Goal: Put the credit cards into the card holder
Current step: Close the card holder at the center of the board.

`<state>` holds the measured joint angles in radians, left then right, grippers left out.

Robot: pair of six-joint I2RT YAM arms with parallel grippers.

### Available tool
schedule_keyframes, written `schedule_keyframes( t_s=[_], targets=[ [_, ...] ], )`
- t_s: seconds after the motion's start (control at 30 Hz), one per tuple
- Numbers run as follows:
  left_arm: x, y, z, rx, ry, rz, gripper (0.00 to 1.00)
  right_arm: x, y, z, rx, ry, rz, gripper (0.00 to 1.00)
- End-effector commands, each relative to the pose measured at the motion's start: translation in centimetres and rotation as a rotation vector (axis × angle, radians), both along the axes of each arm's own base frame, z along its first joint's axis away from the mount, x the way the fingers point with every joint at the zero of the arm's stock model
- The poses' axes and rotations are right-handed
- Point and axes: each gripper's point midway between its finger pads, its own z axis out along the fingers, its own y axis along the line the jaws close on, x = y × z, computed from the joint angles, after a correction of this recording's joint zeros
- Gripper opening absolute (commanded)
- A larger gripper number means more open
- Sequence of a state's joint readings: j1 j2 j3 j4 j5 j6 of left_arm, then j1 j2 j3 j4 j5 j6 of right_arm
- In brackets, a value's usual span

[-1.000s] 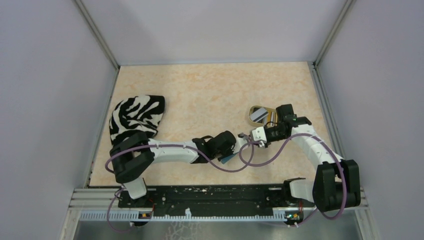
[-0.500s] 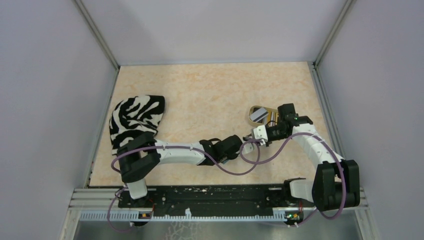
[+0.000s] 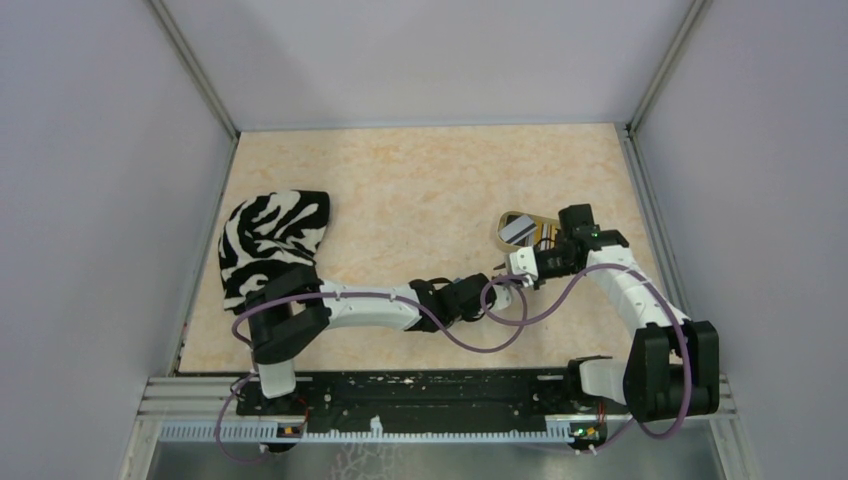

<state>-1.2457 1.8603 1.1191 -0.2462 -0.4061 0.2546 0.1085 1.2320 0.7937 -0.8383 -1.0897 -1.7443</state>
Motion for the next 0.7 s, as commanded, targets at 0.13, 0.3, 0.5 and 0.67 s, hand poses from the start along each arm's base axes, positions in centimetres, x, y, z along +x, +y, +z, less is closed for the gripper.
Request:
schedule_keyframes(
  t_s=[0.13, 0.3, 0.5, 0.67],
  targets=[
    [-7.7, 5.1, -9.0, 0.279, 0.328, -0.057, 0.00, 0.6, 0.5, 2.4, 0.069, -0.034, 0.012, 0.25],
    [-8.5, 5.4, -9.5, 0.309, 0.347, -0.063, 0.00, 0.7, 0.4, 2.5, 0.073, -0.032, 0.007, 0.25],
    [-9.4, 5.5, -10.3, 0.341, 0.370, -0.063, 0.00, 0.7, 0.4, 2.6, 0.075, -0.031, 0.005, 0.25],
    [-9.9, 5.3, -10.6, 0.342, 0.394, -0.065, 0.00, 0.8, 0.3, 2.7, 0.080, -0.030, 0.000, 0.25]
  ],
)
